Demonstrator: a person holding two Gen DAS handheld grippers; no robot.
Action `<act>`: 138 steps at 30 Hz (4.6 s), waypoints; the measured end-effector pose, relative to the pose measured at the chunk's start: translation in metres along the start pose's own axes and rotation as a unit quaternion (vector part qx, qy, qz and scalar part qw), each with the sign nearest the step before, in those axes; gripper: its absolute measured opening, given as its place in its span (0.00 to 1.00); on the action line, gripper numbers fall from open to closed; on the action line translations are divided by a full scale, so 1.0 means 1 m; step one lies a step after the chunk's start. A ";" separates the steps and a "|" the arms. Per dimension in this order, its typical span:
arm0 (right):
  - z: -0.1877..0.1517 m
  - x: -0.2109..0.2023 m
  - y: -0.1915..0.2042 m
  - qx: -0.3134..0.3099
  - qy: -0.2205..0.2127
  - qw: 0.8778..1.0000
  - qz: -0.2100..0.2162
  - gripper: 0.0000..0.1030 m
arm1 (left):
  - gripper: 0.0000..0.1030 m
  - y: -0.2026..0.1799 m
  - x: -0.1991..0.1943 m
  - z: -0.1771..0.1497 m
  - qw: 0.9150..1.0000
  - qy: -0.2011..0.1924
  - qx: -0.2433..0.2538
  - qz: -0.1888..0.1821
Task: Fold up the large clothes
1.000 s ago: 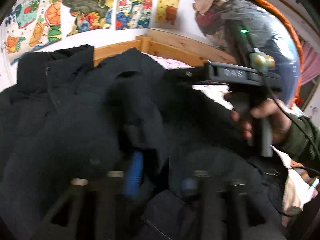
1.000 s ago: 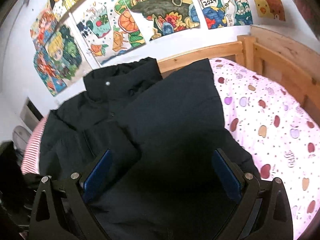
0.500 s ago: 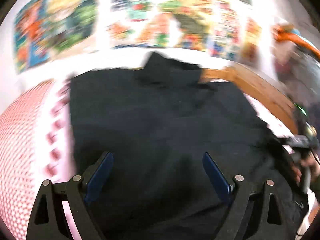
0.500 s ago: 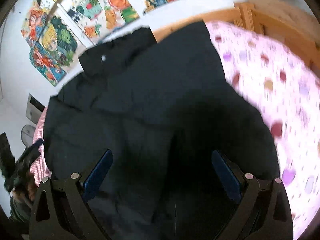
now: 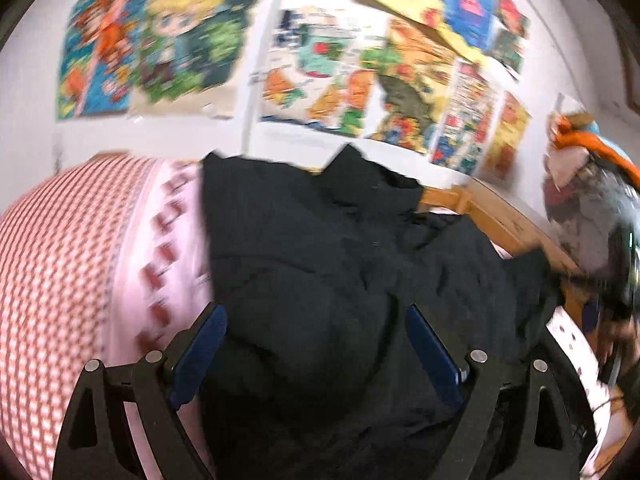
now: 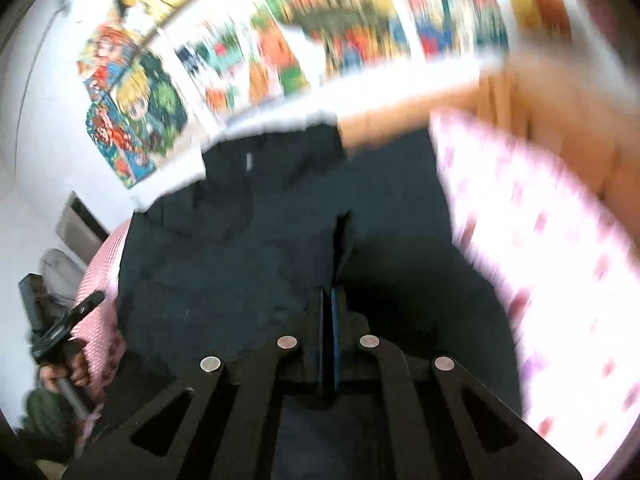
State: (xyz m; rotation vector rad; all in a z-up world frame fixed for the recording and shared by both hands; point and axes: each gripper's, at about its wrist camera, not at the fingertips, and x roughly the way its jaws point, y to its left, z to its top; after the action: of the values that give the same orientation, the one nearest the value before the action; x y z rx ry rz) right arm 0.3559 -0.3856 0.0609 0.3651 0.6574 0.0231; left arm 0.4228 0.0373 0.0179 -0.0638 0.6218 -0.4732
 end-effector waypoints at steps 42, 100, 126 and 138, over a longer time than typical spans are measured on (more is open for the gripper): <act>0.178 0.218 0.034 -0.085 0.049 0.995 -0.021 0.60 | 0.87 -0.045 0.215 0.184 0.992 0.045 0.039 0.110; 0.147 0.147 0.003 -0.047 0.004 0.998 0.032 0.43 | 0.61 -0.033 0.145 0.145 0.999 0.004 0.040 0.016; 0.047 0.302 0.042 -0.190 0.255 0.947 0.053 0.33 | 0.21 -0.074 0.303 0.061 0.950 0.254 0.182 -0.026; 0.039 0.296 0.034 -0.187 0.186 0.962 0.069 0.33 | 0.21 -0.066 0.272 0.061 0.971 0.184 0.147 -0.037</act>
State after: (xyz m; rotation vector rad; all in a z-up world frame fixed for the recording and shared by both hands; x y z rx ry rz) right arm 0.6179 -0.3265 -0.0746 0.0367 0.9791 0.3523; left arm 0.6237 -0.1478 -0.0680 0.2892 0.9090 -0.6526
